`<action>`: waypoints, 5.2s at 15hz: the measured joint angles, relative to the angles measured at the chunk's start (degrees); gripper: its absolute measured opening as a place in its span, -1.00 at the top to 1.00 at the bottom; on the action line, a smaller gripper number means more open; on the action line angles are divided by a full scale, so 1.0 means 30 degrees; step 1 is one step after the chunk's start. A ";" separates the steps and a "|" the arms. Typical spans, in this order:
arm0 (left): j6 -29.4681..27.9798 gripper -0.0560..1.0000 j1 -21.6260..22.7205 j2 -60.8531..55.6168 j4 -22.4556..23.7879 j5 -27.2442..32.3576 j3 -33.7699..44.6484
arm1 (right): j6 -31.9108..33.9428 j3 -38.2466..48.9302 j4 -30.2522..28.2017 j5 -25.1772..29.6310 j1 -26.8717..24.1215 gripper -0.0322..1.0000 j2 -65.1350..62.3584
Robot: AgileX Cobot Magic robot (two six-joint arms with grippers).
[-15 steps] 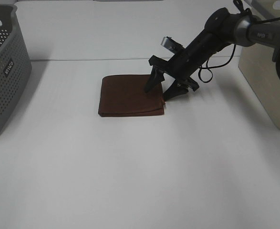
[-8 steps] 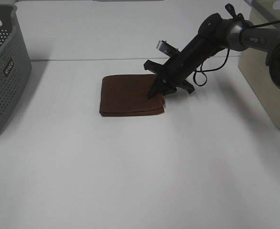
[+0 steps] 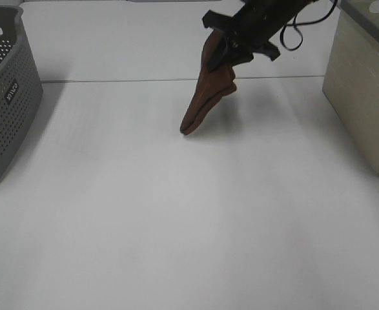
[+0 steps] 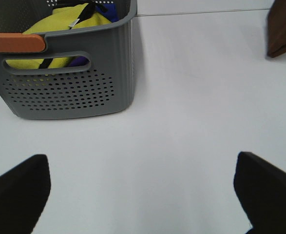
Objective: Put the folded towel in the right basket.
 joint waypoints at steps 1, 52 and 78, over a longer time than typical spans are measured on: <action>0.0000 -0.94 0.0000 0.0000 0.0000 0.0000 0.0000 | -0.0019 0.0000 -0.1356 0.0363 0.0000 0.79 -0.1833; 0.0000 -0.94 0.0000 0.0000 0.0000 0.0000 0.0000 | 0.4144 1.9194 -0.9320 0.1795 -0.4163 -0.21 -2.1314; 0.0000 -0.94 0.0000 0.0000 0.0000 0.0000 0.0000 | 0.3782 3.2200 -1.1345 -0.1108 -0.4163 -0.21 -4.2628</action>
